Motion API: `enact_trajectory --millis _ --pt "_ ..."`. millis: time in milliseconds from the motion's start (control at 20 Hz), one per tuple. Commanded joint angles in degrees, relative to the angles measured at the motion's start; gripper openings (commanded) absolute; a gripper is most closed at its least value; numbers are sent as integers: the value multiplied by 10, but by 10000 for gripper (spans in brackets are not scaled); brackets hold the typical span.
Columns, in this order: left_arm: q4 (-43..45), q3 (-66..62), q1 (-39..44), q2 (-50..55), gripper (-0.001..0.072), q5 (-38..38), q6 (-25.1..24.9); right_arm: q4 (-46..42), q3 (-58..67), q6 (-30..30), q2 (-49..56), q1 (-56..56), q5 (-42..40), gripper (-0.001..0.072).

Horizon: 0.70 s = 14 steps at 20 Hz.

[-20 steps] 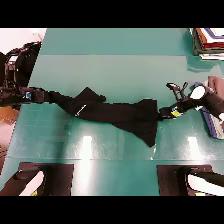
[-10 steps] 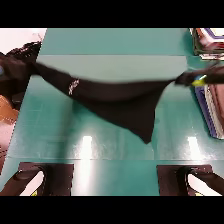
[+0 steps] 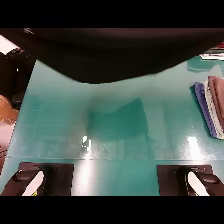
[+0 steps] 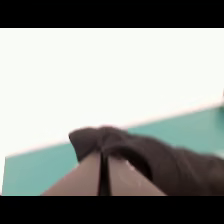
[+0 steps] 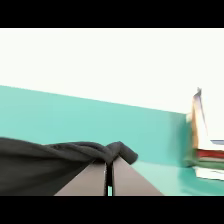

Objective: Fold the shirts.

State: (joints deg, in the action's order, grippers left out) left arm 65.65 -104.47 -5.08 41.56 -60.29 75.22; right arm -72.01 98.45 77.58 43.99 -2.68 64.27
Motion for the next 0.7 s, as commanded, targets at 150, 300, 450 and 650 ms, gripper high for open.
enact_trajectory --millis 150,300,450,650 --pt "-12 31 0 4 31 -98 0 16 -26 10 10 -40 93 10" --pt "-11 126 0 16 31 -126 26 19 -72 30 53 -13 115 9" --pt "-13 231 0 51 30 -110 30 7 -121 33 129 34 102 9" --pt "-12 364 0 137 31 -48 27 -16 -177 47 246 68 45 9"
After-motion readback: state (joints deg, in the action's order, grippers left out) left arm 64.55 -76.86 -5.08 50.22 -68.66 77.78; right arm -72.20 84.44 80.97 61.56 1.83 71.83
